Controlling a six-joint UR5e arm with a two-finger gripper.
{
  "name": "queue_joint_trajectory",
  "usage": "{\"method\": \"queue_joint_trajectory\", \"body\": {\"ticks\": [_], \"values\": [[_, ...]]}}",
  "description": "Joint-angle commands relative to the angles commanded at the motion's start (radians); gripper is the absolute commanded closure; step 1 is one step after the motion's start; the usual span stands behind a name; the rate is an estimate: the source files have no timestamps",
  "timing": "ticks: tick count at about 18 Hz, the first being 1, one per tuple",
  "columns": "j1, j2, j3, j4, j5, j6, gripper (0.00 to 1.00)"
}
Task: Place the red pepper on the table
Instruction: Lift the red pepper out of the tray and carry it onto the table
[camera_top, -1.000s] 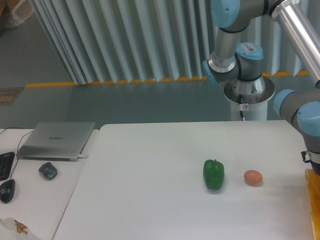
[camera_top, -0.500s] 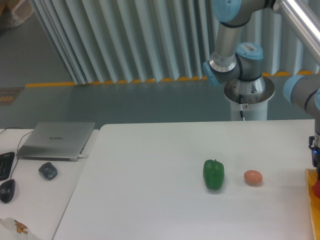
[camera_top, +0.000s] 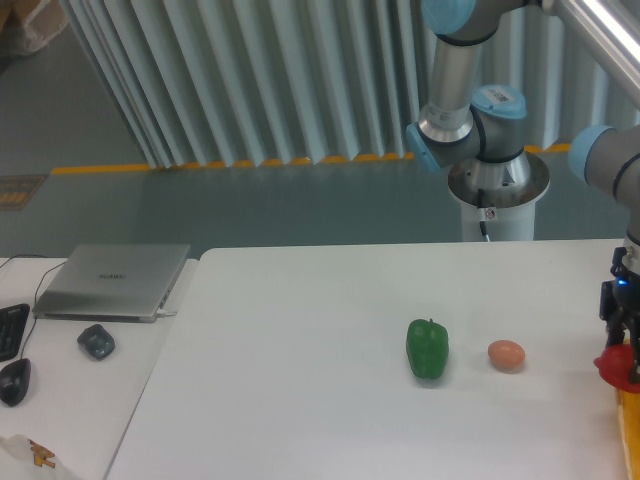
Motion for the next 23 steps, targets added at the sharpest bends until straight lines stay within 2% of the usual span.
{"method": "queue_joint_trajectory", "body": {"ticks": [5,8,12,17,20,23], "values": [[-0.023,0.003,0.002,-0.003,0.005,-0.054,0.56],[-0.066,0.009,0.0,0.003,0.009,-0.142,0.56],[-0.111,0.008,0.0,0.008,0.029,-0.184,0.56],[-0.146,0.003,0.0,0.011,0.098,-0.265,0.56],[-0.193,-0.005,-0.002,0.026,0.184,-0.299,0.56],[-0.255,-0.023,-0.002,0.041,0.201,-0.386,0.55]]}}
